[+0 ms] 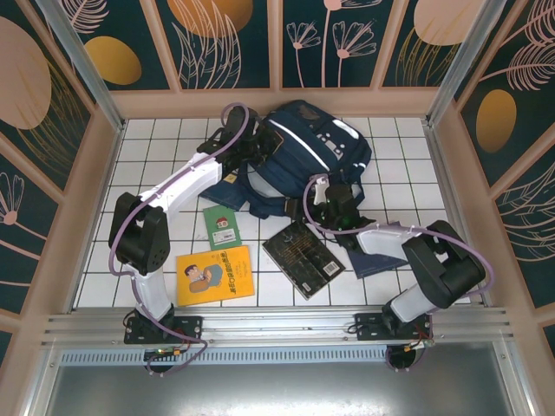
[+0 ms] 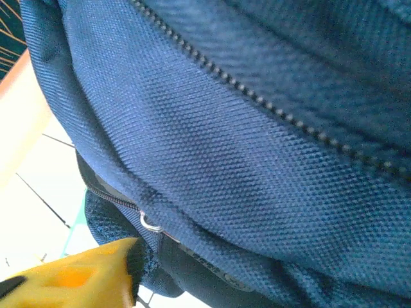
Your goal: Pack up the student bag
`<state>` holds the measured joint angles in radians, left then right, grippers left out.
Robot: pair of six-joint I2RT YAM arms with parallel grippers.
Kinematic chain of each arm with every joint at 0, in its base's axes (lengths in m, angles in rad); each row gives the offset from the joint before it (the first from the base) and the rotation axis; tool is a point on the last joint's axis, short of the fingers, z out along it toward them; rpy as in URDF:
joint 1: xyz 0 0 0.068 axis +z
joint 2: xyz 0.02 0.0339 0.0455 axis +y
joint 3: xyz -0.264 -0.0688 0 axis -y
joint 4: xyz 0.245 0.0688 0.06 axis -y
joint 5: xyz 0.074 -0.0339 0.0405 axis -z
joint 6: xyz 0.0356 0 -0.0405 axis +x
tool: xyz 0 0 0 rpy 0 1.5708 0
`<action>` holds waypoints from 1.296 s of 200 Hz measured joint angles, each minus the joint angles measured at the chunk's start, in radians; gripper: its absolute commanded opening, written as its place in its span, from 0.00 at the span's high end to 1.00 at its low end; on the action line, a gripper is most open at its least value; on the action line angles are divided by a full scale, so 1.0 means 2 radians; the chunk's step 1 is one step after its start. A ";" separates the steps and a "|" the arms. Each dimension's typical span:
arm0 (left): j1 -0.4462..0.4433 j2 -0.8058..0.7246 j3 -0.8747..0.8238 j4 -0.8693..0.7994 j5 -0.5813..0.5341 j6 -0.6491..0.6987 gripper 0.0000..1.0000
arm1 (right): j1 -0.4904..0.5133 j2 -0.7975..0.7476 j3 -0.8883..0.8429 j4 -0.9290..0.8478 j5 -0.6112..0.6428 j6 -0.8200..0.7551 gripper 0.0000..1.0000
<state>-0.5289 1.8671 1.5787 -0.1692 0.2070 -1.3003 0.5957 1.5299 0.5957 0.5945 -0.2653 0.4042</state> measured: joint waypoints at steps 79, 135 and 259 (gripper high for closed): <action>0.002 0.000 0.000 0.000 -0.009 0.001 1.00 | 0.006 0.039 0.032 -0.017 -0.039 0.015 0.95; 0.003 0.000 -0.001 -0.010 -0.017 0.013 1.00 | 0.007 0.022 0.026 -0.035 -0.034 0.009 1.00; 0.017 -0.022 -0.011 -0.027 -0.026 0.031 1.00 | 0.007 -0.071 -0.011 -0.132 0.057 -0.013 1.00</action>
<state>-0.4942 1.8233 1.5558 -0.2226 0.1558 -1.2381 0.6102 1.3872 0.5735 0.3302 -0.1509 0.3790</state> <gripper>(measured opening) 0.063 0.051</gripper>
